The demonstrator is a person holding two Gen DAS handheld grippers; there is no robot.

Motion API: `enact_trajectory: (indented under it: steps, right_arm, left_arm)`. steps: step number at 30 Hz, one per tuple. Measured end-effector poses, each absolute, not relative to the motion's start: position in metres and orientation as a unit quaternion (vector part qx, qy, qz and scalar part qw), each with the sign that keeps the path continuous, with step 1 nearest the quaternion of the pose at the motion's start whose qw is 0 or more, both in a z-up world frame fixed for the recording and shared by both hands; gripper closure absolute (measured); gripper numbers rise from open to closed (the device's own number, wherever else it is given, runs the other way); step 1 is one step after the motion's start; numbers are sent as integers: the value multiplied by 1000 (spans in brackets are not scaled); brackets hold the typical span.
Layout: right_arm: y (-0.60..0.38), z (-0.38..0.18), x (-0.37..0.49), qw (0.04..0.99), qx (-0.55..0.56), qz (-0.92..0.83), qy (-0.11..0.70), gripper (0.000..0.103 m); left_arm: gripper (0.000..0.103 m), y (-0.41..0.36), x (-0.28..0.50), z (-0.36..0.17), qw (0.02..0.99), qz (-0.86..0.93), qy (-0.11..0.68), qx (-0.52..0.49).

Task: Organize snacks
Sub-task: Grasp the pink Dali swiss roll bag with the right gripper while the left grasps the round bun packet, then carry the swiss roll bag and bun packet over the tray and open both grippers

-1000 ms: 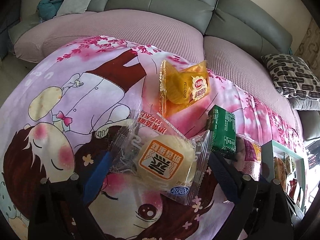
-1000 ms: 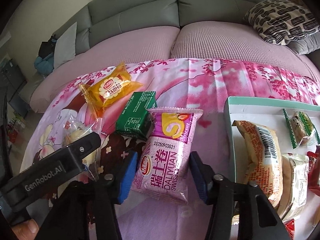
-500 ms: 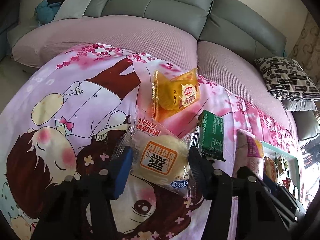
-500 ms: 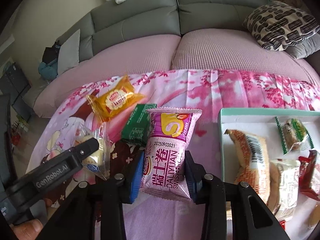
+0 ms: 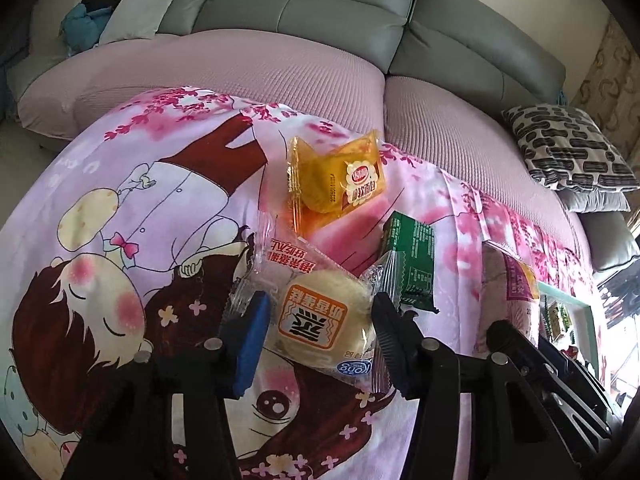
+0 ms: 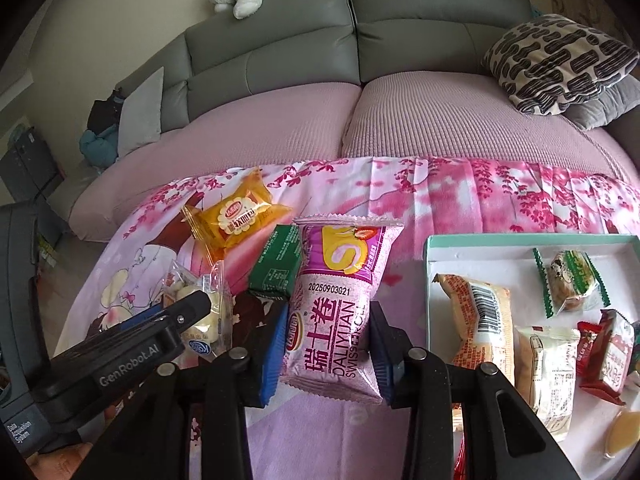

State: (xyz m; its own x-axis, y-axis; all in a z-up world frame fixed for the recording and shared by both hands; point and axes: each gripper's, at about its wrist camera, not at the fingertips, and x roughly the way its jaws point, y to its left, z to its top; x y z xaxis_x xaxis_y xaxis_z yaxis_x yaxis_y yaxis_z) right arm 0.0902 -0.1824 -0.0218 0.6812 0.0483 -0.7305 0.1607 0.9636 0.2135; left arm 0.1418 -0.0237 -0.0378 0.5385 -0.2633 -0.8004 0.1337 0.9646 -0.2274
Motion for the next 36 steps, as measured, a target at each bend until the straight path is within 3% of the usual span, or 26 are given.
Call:
enact_trajectory:
  steps: [4, 15, 19, 31, 36]
  right_arm:
    - [-185, -25, 92, 904, 135, -33, 404, 62]
    - [-188, -27, 92, 902, 143, -36, 407, 62]
    - [-188, -27, 92, 901, 144, -37, 408, 62]
    - [-189, -28, 92, 900, 144, -38, 410, 62]
    - [-189, -29, 93, 899, 144, -39, 411, 62]
  left_arm:
    - [31, -23, 147, -48, 868, -105, 479, -74]
    - [25, -26, 151, -55, 871, -93, 477, -75]
    - [15, -25, 153, -61, 866, -85, 488, -76]
    - [13, -21, 156, -65, 860, -86, 494, -95]
    - [23, -20, 156, -62, 857, -96, 495, -104]
